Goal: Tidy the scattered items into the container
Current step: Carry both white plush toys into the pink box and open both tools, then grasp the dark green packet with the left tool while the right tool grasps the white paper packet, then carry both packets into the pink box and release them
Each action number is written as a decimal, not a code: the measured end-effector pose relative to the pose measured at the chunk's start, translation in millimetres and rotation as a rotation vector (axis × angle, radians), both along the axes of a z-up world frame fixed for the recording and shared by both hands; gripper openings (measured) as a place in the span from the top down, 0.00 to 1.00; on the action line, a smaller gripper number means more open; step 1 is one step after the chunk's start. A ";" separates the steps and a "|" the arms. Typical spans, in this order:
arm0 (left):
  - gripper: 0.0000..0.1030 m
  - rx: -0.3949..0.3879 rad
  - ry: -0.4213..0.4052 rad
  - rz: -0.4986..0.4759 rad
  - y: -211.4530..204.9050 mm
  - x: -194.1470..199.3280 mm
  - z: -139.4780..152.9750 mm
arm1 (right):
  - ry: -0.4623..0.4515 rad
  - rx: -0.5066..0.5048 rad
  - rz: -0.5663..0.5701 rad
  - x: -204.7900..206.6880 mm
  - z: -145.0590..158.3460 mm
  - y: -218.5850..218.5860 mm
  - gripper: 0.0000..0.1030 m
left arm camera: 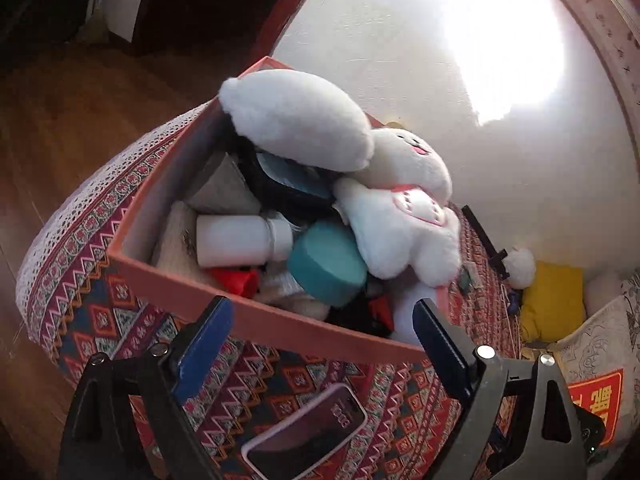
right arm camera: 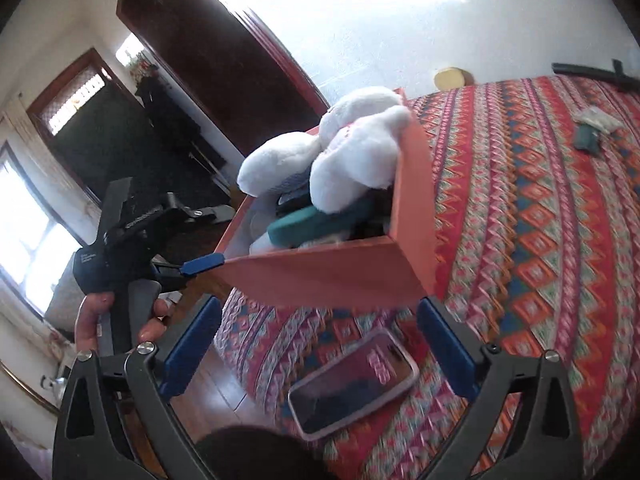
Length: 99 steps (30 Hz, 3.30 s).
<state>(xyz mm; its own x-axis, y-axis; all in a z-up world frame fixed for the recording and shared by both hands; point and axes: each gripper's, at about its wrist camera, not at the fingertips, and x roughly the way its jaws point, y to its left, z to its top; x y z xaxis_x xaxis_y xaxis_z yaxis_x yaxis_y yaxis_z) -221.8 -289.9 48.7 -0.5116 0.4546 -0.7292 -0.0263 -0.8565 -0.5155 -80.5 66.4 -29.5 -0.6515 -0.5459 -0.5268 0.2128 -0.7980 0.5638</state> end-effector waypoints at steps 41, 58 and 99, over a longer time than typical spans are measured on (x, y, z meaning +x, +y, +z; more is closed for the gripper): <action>0.02 0.327 -0.255 -0.304 501.9 -200.7 -192.1 | -0.174 -0.607 -0.545 -249.7 -147.0 421.0 0.94; 0.59 -0.309 0.171 -0.386 479.3 0.6 -97.8 | -0.110 -0.507 -0.513 27.4 -62.8 394.8 0.94; 0.04 -0.078 0.161 -0.099 80.8 83.4 -28.6 | -0.067 0.145 -0.191 24.4 13.7 65.9 0.05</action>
